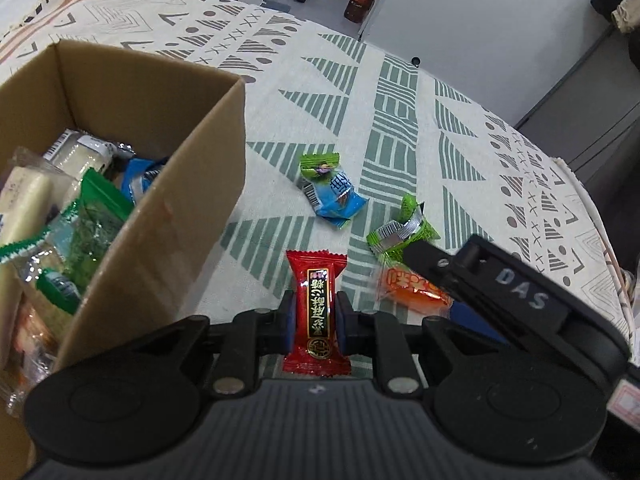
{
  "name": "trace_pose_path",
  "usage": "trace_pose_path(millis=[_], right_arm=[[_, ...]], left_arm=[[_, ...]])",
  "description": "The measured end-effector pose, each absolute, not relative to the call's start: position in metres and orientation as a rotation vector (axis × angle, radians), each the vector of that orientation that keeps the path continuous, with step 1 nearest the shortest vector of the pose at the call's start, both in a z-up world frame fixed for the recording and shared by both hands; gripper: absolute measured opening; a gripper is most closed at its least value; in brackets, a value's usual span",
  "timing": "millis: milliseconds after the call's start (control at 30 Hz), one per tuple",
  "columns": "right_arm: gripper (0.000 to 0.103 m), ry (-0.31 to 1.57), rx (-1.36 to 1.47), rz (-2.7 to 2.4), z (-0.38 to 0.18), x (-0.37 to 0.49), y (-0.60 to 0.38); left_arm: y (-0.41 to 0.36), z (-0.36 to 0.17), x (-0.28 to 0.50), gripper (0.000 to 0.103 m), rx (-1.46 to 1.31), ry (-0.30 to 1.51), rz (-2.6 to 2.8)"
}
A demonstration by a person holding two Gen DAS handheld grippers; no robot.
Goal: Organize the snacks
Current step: 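Grasp the red candy bar with the left tool while the right tool grasps the orange candy packet, then carry the red candy bar and orange packet over the box with both tools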
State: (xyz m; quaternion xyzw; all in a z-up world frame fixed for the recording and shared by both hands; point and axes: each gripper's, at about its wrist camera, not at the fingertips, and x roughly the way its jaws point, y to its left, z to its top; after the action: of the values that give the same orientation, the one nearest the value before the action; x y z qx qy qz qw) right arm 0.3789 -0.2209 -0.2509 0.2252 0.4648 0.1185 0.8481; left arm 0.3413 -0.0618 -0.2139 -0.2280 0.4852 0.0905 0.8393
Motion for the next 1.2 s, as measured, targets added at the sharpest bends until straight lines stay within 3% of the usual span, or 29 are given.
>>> trace_pose_path(millis=[500,567,633,733,1200], right_arm=[[0.064,0.999,0.378,0.249,-0.261,0.386,-0.203],[0.060,1.002,0.364,0.249,-0.262,0.385,-0.203],[0.049,1.005,0.331,0.240,-0.263,0.384,-0.203],[0.046,1.009,0.329,0.250,-0.262,0.382,-0.206],[0.044,1.005,0.416,0.273,-0.247,0.373,-0.220]], left_arm=[[-0.051,-0.231,0.350,0.018,-0.564,1.047,0.190],[-0.052,-0.232,0.350,0.018,-0.556,1.047,0.188],[-0.052,-0.232,0.348,0.018,-0.557,1.043,0.192],[-0.053,-0.231,0.348,0.018,-0.558,1.040,0.203],[-0.050,-0.211,0.332,0.018,-0.526,1.002,0.255]])
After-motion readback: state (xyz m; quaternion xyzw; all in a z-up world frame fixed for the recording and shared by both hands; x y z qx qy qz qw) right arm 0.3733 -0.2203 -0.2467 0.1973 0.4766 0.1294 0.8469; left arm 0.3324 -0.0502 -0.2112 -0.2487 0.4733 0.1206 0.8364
